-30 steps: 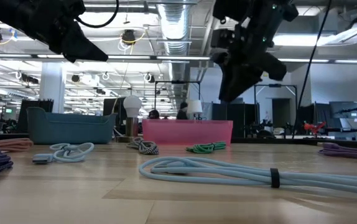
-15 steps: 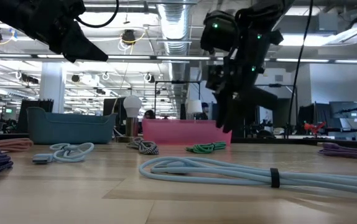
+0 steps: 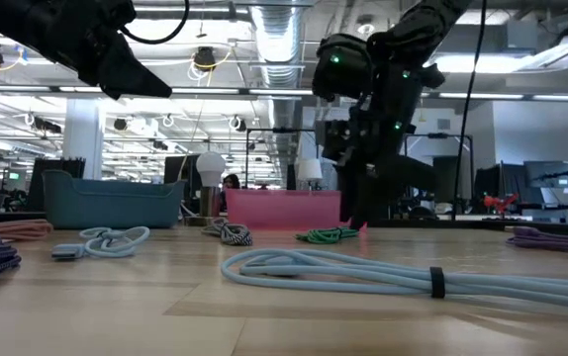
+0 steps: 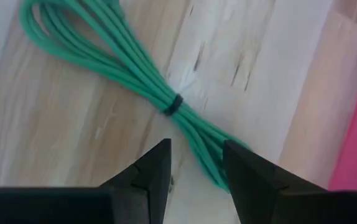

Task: Pick & Place USB Port
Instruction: Put the green USB cable into the blue bin

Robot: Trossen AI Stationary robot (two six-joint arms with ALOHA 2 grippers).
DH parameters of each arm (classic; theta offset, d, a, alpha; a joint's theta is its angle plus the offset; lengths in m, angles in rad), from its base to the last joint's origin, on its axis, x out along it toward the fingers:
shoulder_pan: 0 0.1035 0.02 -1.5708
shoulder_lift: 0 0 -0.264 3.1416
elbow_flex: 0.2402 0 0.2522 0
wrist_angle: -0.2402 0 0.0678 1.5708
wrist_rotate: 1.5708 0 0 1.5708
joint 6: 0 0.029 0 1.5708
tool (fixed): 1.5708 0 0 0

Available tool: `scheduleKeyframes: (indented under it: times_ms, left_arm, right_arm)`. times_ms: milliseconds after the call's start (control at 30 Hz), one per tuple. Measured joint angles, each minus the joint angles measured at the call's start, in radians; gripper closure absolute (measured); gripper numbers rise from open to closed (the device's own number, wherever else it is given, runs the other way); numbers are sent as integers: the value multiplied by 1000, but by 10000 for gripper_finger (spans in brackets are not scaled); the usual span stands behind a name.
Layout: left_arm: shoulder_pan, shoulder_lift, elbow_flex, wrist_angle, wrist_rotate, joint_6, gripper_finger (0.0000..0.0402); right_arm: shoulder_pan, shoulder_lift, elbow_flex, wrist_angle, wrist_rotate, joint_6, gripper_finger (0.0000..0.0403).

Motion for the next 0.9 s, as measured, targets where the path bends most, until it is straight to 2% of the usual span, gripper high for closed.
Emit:
scheduleKeyframes:
  times_ms: [467,600,767,900]
  left_arm:
    - [0,0,0,0,0,0,389]
    - [0,0,0,0,0,0,389]
    - [0,0,0,0,0,0,389]
    - [0,0,0,6,0,0,389]
  right_arm:
    - [7,90,3,48,-18,22,300]
    - [8,68,0,46,-18,23,328]
    - [8,34,-4,49,-10,26,389]
    - [7,-8,-4,46,19,26,395]
